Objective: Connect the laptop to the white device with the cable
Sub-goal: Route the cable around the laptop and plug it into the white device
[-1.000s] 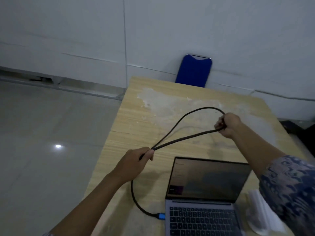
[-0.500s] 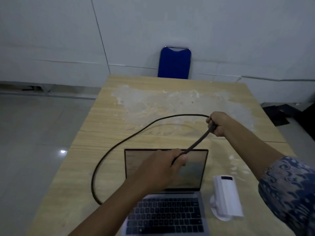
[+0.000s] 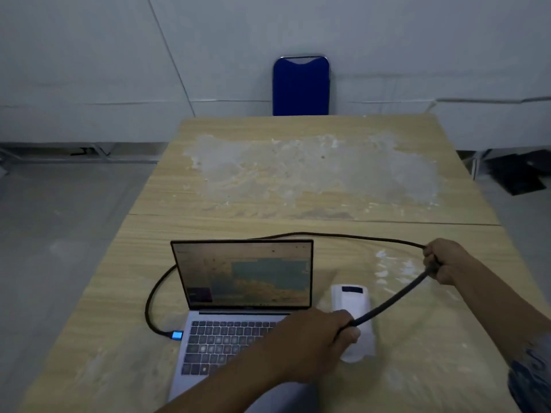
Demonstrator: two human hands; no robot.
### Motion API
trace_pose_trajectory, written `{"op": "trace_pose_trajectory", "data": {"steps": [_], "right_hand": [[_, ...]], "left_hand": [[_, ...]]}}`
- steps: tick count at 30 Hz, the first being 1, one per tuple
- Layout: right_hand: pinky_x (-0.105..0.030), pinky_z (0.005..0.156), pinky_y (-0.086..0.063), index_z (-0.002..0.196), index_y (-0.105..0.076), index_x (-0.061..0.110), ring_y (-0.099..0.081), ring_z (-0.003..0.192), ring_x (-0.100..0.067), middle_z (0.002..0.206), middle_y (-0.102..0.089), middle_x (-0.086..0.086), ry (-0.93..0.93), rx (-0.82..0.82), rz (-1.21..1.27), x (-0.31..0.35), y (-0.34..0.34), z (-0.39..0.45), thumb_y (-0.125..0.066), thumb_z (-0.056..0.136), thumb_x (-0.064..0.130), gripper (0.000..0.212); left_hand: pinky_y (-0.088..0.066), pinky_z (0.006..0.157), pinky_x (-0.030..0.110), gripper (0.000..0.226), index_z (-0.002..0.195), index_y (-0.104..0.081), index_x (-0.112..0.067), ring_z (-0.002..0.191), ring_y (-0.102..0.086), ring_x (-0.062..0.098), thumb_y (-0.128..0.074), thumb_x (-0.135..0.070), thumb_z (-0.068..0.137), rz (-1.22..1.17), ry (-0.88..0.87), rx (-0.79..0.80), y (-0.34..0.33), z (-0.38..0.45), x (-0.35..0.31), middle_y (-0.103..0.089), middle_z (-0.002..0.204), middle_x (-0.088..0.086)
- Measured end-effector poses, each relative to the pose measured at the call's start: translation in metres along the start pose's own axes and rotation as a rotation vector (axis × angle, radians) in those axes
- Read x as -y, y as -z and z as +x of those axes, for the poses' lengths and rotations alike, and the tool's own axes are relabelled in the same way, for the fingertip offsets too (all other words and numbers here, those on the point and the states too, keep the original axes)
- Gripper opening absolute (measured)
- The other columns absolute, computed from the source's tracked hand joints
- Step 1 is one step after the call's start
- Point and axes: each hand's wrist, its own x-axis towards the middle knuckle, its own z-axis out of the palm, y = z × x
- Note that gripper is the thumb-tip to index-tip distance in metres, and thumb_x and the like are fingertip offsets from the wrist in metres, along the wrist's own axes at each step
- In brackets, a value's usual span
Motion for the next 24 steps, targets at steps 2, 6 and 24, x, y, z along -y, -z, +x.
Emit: {"op": "trace_pose_trajectory", "data": {"steps": [2,6,24], "right_hand": [[-0.010,0.030,-0.021,0.075,-0.042,0.011,-0.029,0.017,-0.006,0.065,-0.034,-0.005,0.009,-0.068,0.008,-0.014,0.025,0.006,-0.034,0.096,0.000,0.025],[-0.017,0.029,-0.026,0.079,-0.049,0.007,-0.034,0.030,-0.015,0.062,-0.035,-0.006,-0.019,-0.043,-0.111,-0.061,0.058,0.011,-0.038,0.101,0.010,0.025],[-0.017,0.075,-0.047,0.087,-0.073,0.031,-0.068,0.082,0.000,0.081,-0.074,0.013,0.698,0.091,-0.444,-0.280,0.025,-0.159,-0.046,0.102,0.032,0.031]], "left_hand": [[-0.036,0.057,0.033,0.029,0.110,-0.057,-0.024,0.066,-0.046,0.015,-0.033,-0.040,0.106,0.010,-0.020,0.019,-0.011,0.007,-0.011,-0.066,0.092,0.006],[-0.045,0.063,0.034,0.030,0.117,-0.057,-0.025,0.077,-0.058,0.027,-0.034,-0.040,0.105,0.104,-0.064,0.073,-0.031,0.008,-0.022,-0.068,0.099,0.011],[-0.043,0.107,0.047,0.039,0.086,-0.076,-0.038,0.079,-0.064,0.018,-0.039,-0.023,0.088,0.909,-0.522,0.061,-0.106,-0.045,0.014,-0.064,0.076,-0.008]]}}
